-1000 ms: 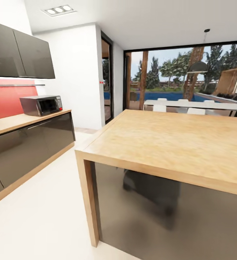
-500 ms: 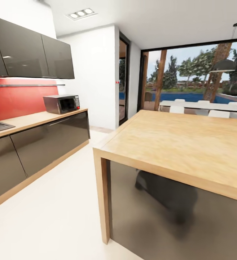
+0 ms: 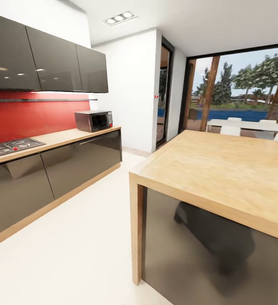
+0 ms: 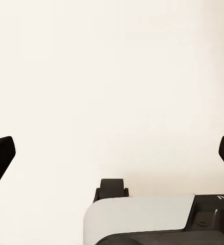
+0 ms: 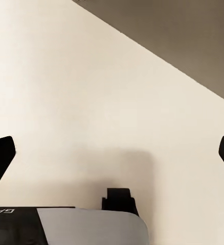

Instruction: Set up a coffee station on the kitchen countertop: keep the coffee maker on the countertop, move the bottle of coffee from the kitchen shelf to the counter next to the coffee maker, place a paper coffee filter on top of the coffee maker, put the saucer next to the coffee maker with the coffee cup on the saucer, and place the electric kettle next to the coffee maker.

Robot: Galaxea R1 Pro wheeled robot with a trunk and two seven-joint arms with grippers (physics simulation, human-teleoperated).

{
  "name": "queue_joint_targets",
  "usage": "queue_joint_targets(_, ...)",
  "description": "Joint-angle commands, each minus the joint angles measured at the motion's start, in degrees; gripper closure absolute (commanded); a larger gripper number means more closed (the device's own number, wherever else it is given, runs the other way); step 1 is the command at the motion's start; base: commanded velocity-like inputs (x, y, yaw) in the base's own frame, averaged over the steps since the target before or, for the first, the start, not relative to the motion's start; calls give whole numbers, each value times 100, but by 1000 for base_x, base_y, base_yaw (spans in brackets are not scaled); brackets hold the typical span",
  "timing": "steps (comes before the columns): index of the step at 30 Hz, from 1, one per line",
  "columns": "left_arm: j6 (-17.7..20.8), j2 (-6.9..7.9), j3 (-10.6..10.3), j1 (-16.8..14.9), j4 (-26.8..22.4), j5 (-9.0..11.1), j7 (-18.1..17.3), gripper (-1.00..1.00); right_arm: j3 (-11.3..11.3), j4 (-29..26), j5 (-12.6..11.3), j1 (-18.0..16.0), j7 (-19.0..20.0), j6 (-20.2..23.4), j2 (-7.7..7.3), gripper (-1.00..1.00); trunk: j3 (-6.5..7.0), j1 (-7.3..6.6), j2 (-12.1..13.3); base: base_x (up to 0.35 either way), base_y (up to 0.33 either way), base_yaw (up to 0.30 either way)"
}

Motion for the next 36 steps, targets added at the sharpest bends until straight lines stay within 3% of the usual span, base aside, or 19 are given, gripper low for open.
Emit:
queue_joint_targets(1,-2,0,2,2,-8,-3,0,-100,4,-2,3,-2,-3,-2,1,-100,-5,0,-3,0,0,276)
queue_joint_targets(36,-2,0,8,2,-8,-3,0,-100,4,-2,9,-2,-6,-2,1,-100,-5,0,-3,0,0,276)
